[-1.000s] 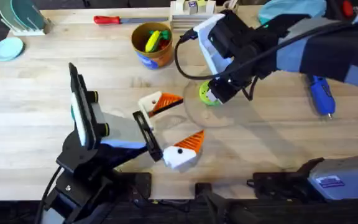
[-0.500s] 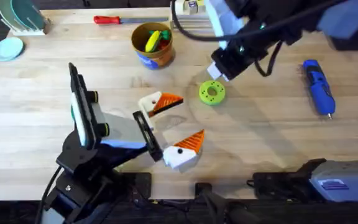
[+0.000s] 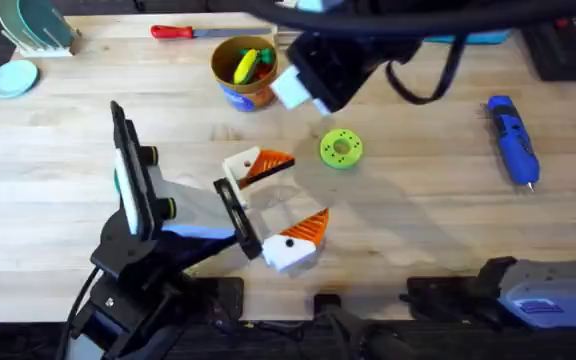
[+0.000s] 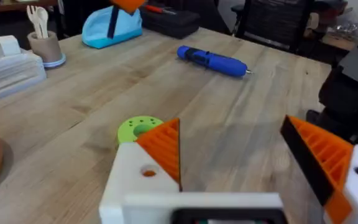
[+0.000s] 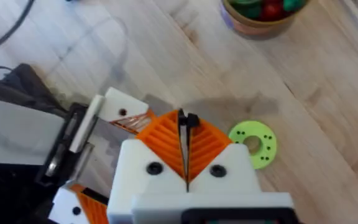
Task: Pick up the gripper from the table and insert it into the empty holder that is missing its gripper. Then pick up a screw, insert it into the mounting hole, and use the screwdriver to tighten it. Finally, clean up the table by picking up the vegetable and placing it into the bucket.
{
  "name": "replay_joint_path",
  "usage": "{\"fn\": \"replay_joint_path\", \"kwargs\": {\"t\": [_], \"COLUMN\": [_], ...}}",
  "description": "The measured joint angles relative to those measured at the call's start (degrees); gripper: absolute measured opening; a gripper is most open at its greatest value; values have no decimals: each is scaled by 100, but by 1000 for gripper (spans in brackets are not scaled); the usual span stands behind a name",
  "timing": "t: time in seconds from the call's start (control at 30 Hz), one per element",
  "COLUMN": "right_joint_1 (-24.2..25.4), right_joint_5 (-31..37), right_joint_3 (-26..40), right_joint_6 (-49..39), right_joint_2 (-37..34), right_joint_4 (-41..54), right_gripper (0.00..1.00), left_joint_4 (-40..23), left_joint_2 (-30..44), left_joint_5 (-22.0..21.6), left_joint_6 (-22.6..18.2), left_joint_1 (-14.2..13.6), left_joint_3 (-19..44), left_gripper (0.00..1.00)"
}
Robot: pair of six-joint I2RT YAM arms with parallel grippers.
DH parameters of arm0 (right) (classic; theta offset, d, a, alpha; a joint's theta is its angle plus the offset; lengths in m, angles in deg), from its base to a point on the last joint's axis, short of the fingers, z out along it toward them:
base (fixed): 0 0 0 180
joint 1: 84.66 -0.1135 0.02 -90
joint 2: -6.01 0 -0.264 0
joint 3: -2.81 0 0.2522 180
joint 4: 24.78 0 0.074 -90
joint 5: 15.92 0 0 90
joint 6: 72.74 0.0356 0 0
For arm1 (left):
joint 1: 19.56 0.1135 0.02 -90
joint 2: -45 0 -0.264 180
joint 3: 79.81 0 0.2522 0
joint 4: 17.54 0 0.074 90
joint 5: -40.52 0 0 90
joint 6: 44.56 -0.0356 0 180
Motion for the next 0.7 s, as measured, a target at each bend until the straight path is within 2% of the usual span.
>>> {"fn": "replay_joint_path", "kwargs": {"t": [0.33, 0.7], "right_joint_1": [-914, -990], "right_joint_5": [-176, -442], "right_joint_3": [134, 134], "right_joint_6": [174, 427], "right_joint_2": [-486, -494], "right_joint_4": [12, 272], "right_gripper": [5, 5], "left_joint_4": [0, 0], "left_joint_2": [0, 0], "left_joint_5": [0, 0], "left_joint_6": [0, 0], "left_joint_1": [0, 0], "left_joint_3": [0, 0], "left_gripper": [992, 992]}}
